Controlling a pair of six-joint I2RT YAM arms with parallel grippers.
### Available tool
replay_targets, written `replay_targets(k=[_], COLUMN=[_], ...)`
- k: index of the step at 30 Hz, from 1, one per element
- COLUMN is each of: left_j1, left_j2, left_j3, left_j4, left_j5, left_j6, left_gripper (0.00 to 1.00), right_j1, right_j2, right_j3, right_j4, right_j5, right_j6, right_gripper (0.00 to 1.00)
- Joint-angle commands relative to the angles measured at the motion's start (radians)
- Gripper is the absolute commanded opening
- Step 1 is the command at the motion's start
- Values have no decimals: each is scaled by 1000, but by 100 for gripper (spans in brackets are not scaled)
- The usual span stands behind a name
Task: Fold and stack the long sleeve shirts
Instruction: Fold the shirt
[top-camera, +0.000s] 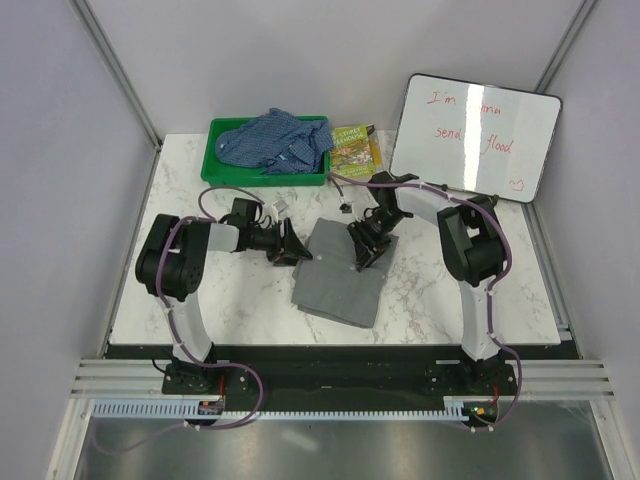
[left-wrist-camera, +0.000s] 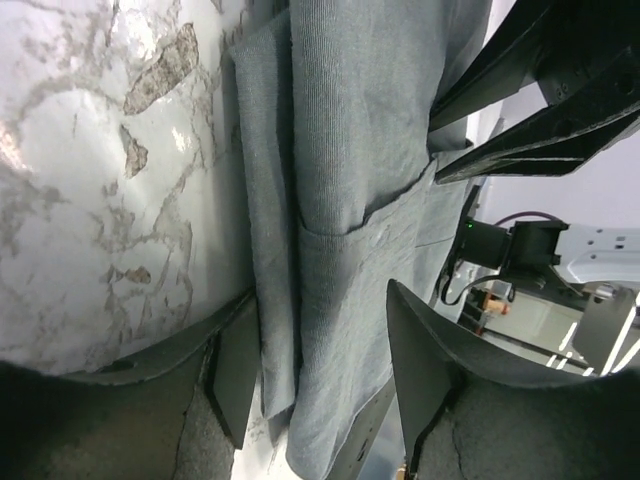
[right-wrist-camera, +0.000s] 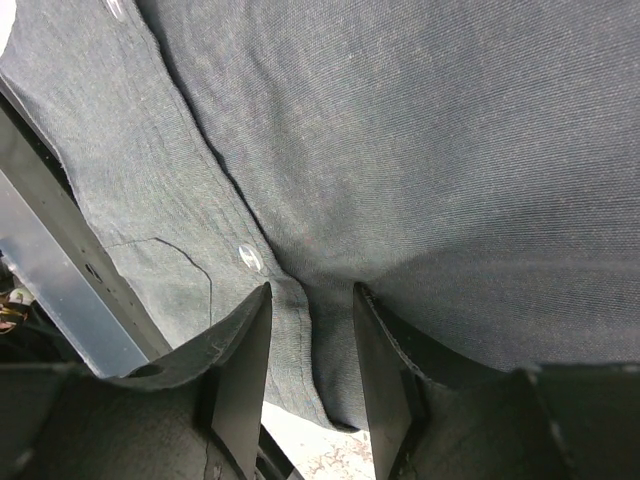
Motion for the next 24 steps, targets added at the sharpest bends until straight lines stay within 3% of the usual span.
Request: replay_targets(k=[1, 11, 17, 19, 20, 21, 24], left_j1=[-11, -31, -57, -57, -47, -41, -11], left_j2=[85, 152, 178, 177, 166, 151, 77], left_j3=[-13, 21, 36, 44, 50, 70, 166], left_j4=[21, 87, 126, 117, 95, 60, -212], left_j5=[-83, -50, -19, -8, -4, -22, -85], left_j6=[-23, -86, -121, -126, -112, -67, 101], left_gripper=[60, 54, 45, 31, 13, 6, 2], right_j1=[-12, -12, -12, -12, -12, -12, -33], right_j2=[69, 77, 88, 85, 80, 76, 42], right_j3=[14, 23, 26, 29, 28, 28, 25], right_j4=[108, 102, 102, 100, 97, 96, 77], right_j5=[156, 147, 141, 138, 136, 130, 83], right_j6=[-58, -59, -56, -50, -49, -47, -32], right_gripper=[47, 47, 46, 46, 46, 48, 51])
